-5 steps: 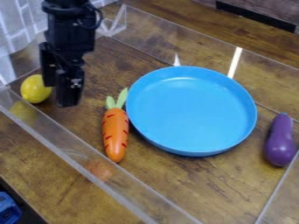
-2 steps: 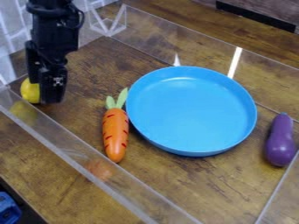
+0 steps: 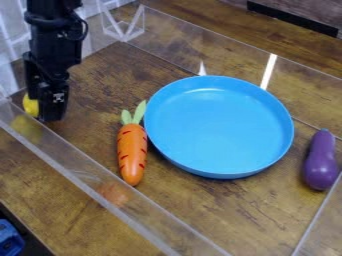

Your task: Put the lemon on the blue tray

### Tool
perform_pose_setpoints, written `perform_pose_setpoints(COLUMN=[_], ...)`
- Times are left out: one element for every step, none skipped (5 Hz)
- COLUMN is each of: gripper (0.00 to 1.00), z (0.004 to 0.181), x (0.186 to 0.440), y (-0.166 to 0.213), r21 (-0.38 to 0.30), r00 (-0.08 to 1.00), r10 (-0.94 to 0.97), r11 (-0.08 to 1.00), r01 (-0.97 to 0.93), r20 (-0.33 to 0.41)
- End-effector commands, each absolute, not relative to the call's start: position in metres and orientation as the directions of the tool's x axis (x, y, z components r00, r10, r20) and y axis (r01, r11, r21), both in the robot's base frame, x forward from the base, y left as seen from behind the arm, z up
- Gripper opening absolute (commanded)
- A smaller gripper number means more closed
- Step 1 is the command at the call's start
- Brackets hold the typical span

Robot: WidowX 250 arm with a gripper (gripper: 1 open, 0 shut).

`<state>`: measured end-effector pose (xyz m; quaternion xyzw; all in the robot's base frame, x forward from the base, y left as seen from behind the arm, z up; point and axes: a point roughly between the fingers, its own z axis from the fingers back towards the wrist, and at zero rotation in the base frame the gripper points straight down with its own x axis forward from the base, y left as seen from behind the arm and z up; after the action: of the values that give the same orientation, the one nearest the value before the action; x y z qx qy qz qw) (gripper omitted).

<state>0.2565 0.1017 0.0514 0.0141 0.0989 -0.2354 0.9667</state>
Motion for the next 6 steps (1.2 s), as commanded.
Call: perform_pose_setpoints(gripper=[1.00, 0.00, 0.00, 0.00, 0.00, 0.00], z=[0.060, 0.057, 0.058, 0.062, 0.064, 0.067], x=[0.266, 0.268, 0.269, 0.269, 0.269, 0.270], y=[0.115, 0.118, 0.119, 0.116, 0.114, 0.112], r21=[0.019, 0.018, 0.015, 0.004, -0.006, -0.015], r00=[0.884, 0.878, 0.873, 0.870, 0.868, 0.864], r10=[-0.440, -0.450, -0.459, -0.463, -0.467, -0.473], r11=[0.894, 0.888, 0.884, 0.883, 0.881, 0.878], r01=[0.448, 0.459, 0.467, 0.470, 0.473, 0.478], r20=[-0.160, -0.161, -0.166, -0.169, -0.172, -0.175])
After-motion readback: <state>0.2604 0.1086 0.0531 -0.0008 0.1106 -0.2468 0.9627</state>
